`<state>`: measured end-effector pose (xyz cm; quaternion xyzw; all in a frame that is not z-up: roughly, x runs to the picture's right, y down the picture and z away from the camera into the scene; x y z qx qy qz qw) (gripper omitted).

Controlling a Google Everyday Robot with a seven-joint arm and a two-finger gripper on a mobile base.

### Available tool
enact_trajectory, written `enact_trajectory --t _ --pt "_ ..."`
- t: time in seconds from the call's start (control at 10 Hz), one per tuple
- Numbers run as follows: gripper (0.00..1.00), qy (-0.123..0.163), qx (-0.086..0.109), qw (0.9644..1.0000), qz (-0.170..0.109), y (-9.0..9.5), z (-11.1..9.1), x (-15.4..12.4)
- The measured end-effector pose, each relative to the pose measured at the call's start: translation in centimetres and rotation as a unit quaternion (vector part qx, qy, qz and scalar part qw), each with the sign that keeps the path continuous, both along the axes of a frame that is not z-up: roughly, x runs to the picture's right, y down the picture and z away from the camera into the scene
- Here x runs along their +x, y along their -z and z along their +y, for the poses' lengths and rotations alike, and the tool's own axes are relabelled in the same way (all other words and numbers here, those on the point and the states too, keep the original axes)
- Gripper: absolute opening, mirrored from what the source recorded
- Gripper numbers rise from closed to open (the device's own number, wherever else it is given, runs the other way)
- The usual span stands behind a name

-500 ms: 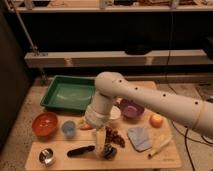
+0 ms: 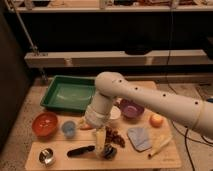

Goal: Wipe tray with brush

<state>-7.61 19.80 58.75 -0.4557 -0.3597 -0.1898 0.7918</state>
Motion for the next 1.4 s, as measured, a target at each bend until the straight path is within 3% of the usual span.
enact_trajectory --t 1.1,1.4 --pt "0.8 0.0 0.0 1.0 0.0 0.0 -0.02 0.0" --pt "0.8 0.01 -0.007 0.9997 0.023 -0.51 0.66 -0.2"
